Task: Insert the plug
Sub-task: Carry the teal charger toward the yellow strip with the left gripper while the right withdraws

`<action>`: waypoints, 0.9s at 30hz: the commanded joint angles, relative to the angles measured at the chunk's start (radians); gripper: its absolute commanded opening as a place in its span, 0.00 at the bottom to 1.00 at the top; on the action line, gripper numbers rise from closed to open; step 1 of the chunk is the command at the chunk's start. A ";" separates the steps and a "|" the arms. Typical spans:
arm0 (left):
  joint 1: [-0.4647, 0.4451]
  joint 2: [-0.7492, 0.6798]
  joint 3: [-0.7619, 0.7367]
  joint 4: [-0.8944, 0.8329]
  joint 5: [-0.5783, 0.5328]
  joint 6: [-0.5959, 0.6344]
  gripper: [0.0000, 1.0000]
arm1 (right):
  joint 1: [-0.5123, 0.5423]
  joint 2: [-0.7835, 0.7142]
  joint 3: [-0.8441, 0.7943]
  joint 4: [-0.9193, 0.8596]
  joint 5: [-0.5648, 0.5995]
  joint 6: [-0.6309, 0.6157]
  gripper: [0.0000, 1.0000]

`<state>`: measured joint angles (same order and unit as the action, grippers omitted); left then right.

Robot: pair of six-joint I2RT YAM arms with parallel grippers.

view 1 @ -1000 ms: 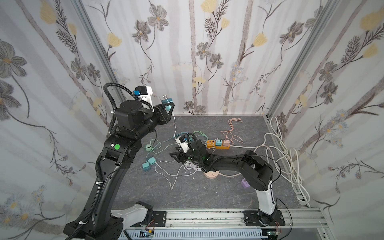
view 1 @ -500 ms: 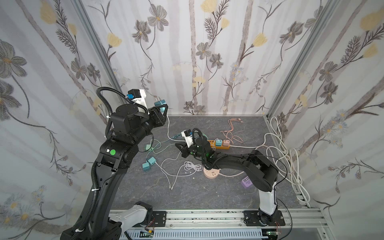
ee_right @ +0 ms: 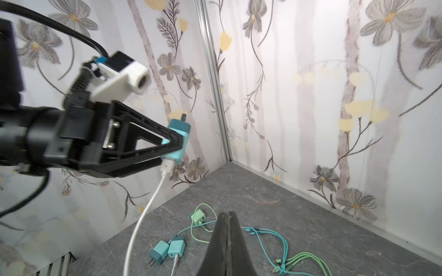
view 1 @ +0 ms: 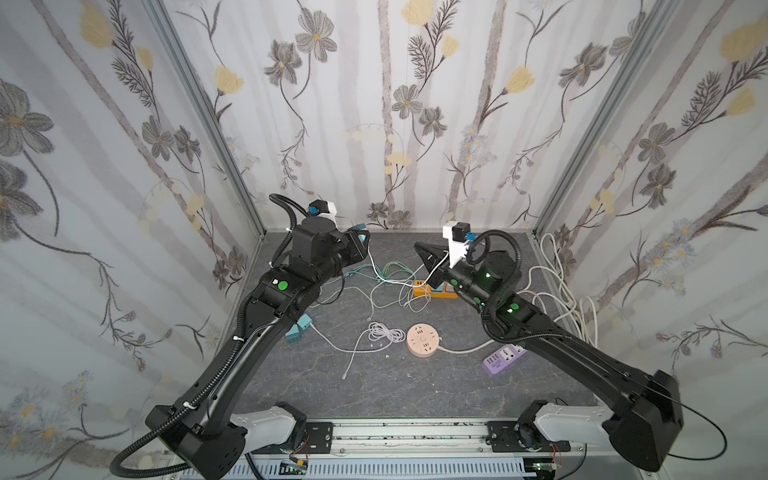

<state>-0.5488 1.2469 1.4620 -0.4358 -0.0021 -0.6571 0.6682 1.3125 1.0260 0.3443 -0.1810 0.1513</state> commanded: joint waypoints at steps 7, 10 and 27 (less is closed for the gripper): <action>-0.174 0.132 0.006 0.265 0.012 -0.159 0.00 | -0.220 -0.248 0.027 -0.495 0.205 -0.214 0.00; -0.221 0.222 0.035 0.297 -0.012 -0.232 0.00 | -0.366 -0.259 0.018 -0.568 0.124 -0.237 0.00; -0.246 0.719 0.429 -0.017 -0.094 -0.716 0.00 | -0.522 -0.107 -0.015 -0.928 0.277 -0.167 0.99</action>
<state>-0.8013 1.9572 1.8885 -0.4259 -0.0444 -1.3041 0.1448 1.2186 1.0183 -0.5144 0.0677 -0.0448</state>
